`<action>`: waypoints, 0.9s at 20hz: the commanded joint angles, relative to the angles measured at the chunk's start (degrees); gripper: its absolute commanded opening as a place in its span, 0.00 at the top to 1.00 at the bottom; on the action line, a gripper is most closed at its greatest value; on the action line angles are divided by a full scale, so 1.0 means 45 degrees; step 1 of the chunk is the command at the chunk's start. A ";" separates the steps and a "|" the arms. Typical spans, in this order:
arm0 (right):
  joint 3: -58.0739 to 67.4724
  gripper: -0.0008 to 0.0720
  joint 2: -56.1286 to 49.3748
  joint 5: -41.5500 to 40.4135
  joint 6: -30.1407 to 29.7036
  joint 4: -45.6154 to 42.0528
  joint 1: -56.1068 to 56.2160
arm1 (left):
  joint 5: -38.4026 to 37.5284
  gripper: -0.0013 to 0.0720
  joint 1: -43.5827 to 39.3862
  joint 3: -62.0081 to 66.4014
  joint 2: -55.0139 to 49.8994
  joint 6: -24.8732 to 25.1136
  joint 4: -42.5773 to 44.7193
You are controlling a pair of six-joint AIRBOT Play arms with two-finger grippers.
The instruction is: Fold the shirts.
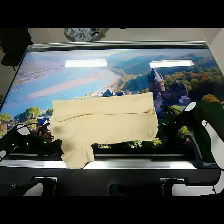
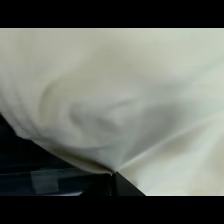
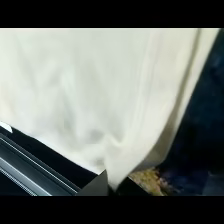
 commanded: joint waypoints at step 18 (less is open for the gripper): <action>0.5251 0.94 0.0544 -0.5984 0.1277 -0.0117 0.1996 | -0.0015 0.96 -0.0034 0.9874 -0.2365 0.0787 0.0986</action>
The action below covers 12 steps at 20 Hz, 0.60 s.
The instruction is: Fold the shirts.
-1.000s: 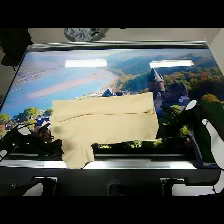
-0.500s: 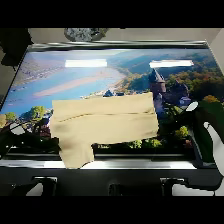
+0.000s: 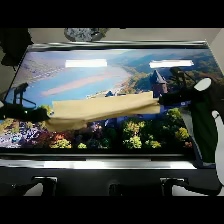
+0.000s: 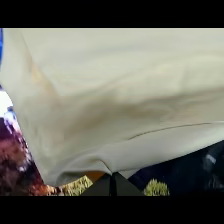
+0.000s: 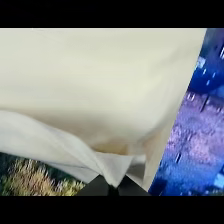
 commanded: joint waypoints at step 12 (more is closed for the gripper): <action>0.2050 0.72 -0.4313 -0.1535 0.1787 0.0437 0.0758 | -0.1564 0.62 0.0112 0.6669 -0.8539 0.0151 -0.0437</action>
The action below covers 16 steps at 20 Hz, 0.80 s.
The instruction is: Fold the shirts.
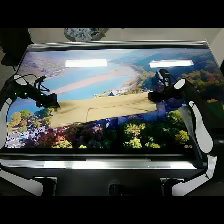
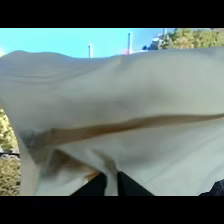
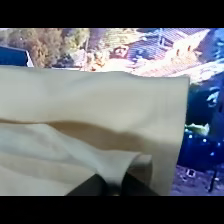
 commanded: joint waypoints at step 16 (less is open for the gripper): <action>-0.0272 0.09 -0.1384 0.2817 0.0175 0.2856 -0.1336 | -0.0627 0.43 -0.1530 0.1545 0.1598 0.0194 -0.3167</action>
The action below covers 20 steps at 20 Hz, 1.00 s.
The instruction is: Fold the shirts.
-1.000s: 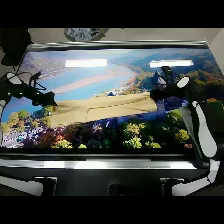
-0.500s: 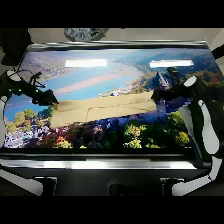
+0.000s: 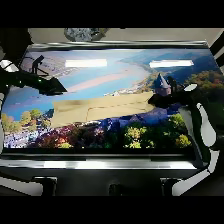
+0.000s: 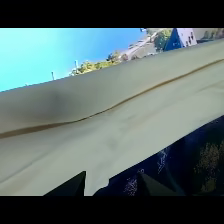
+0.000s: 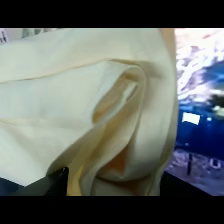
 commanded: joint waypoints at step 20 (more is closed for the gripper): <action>-0.0010 0.94 0.7776 0.4027 -0.1345 0.0913 0.0350 | 0.4862 0.95 -0.7485 -0.1146 -0.3196 -0.1005 -0.3997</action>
